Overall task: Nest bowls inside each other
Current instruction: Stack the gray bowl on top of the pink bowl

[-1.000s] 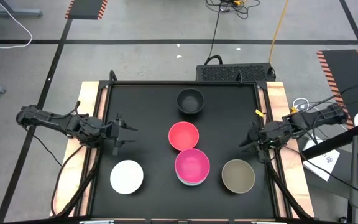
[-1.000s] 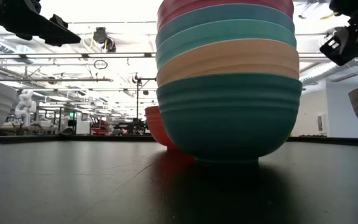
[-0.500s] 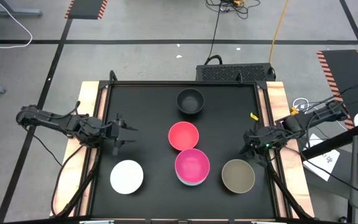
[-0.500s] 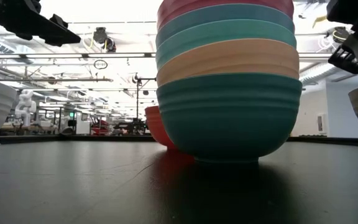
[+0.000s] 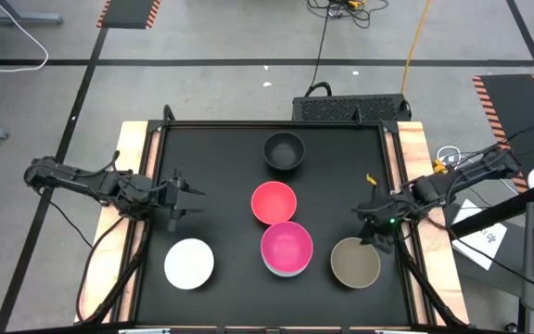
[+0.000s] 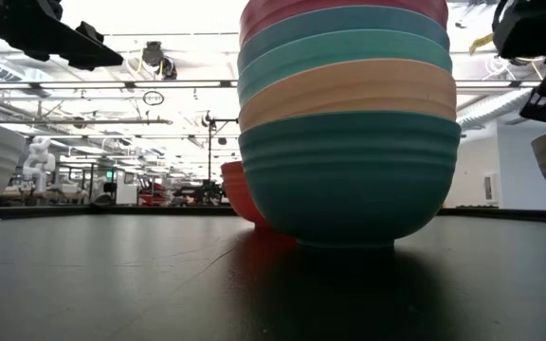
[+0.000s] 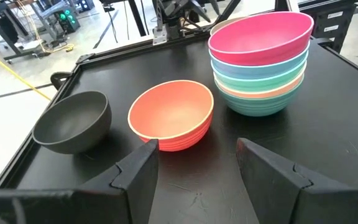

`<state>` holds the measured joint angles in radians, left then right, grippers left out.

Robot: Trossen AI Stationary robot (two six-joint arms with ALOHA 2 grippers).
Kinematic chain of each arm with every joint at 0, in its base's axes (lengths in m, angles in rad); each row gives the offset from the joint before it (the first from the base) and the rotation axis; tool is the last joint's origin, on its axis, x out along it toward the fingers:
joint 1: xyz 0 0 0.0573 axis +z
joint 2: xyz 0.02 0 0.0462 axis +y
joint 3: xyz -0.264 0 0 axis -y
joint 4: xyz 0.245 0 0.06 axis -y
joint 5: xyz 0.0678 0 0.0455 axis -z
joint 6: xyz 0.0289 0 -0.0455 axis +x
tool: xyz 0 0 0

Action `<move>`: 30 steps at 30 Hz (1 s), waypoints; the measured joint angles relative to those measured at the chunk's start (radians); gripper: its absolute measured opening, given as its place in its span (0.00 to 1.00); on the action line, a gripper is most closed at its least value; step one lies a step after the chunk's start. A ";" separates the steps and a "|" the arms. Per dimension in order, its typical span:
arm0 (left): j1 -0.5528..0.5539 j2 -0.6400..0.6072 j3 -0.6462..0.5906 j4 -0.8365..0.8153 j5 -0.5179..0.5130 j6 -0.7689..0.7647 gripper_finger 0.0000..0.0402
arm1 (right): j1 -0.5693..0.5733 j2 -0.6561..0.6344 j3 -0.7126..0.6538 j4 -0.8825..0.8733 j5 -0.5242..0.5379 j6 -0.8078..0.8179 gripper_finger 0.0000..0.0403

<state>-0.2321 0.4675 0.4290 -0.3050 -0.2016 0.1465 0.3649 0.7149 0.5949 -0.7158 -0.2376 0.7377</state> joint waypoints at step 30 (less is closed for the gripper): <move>0.000 -0.018 0.000 0.003 0.018 0.003 0.54 | 0.004 0.167 0.000 0.048 -0.001 -0.058 0.29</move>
<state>-0.2321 0.4500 0.4294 -0.3017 -0.1837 0.1492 0.3685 0.8816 0.5945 -0.6676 -0.2385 0.6797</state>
